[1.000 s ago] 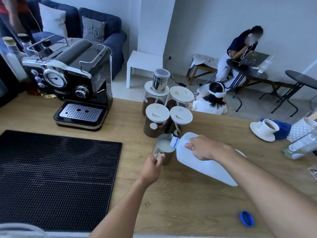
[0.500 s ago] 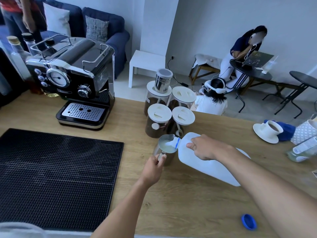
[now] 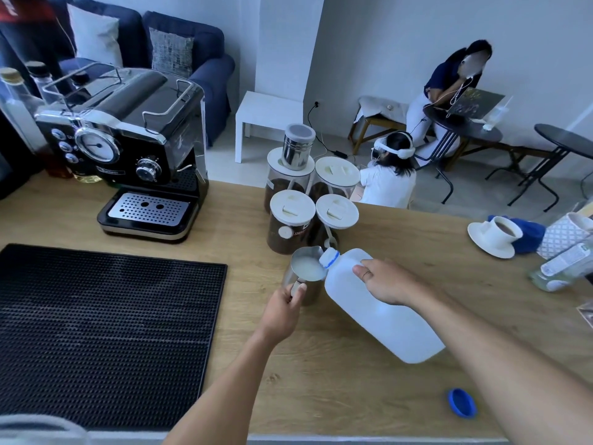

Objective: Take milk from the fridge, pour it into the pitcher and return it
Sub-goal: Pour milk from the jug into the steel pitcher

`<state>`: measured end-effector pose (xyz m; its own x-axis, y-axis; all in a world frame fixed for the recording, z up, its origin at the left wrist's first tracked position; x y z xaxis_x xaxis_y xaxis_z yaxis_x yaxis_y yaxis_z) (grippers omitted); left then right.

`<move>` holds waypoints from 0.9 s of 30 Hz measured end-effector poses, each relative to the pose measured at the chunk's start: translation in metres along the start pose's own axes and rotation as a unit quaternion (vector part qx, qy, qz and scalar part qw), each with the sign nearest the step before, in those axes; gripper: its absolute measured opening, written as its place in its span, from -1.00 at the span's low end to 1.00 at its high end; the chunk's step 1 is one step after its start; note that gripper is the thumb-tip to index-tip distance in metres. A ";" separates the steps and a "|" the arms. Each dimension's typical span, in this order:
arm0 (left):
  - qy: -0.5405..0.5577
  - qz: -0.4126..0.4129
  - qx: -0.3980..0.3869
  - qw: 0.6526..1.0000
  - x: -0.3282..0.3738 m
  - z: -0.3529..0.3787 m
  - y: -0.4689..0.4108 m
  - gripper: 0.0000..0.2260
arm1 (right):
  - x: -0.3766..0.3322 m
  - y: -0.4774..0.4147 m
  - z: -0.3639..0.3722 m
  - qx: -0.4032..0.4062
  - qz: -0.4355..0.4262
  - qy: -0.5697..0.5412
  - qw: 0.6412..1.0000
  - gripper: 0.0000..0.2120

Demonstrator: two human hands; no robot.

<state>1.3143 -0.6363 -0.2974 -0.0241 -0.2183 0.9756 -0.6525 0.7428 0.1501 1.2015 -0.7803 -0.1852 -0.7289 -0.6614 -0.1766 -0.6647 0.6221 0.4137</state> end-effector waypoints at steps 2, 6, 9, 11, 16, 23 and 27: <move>-0.003 0.000 0.002 1.000 0.000 0.000 0.000 -0.61 | 0.008 -0.001 0.000 0.014 0.001 -0.032 0.999 -0.58; -0.004 0.000 0.001 1.000 0.000 -0.001 0.000 -0.59 | 0.018 -0.001 -0.011 0.045 -0.011 -0.139 0.989 -0.60; -0.006 0.006 0.000 1.000 0.002 -0.001 0.001 -0.60 | 0.022 0.002 -0.026 0.085 -0.028 -0.239 0.967 -0.61; -0.009 0.012 -0.001 1.000 0.004 0.000 0.001 -0.60 | 0.028 0.005 -0.033 0.116 -0.029 -0.304 0.945 -0.60; -0.008 0.005 -0.007 1.000 0.003 0.001 0.002 -0.61 | 0.045 0.017 -0.038 0.189 -0.011 -0.365 0.912 -0.52; 0.013 -0.058 -0.034 0.998 -0.002 0.004 0.002 -0.67 | 0.061 0.026 -0.020 0.221 0.013 -0.431 0.875 -0.45; 0.012 -0.084 0.004 0.996 -0.010 -0.002 0.004 -0.73 | 0.068 0.038 -0.008 0.237 0.009 -0.457 0.858 -0.47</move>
<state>1.3134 -0.6298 -0.3058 0.1046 -0.3232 0.9405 -0.6521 0.6917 0.3103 1.1280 -0.8047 -0.1742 -0.4207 -0.1802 -0.8891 -0.4861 0.8723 0.0533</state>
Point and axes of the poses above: each hand's wrist, its own y-axis away from the middle knuckle, its own z-axis out of the palm, x = y × z, the point moved 10 cm from there along -y, towards the middle knuckle, and after that the axes turned 1 degree about y, right-handed, at the moved point
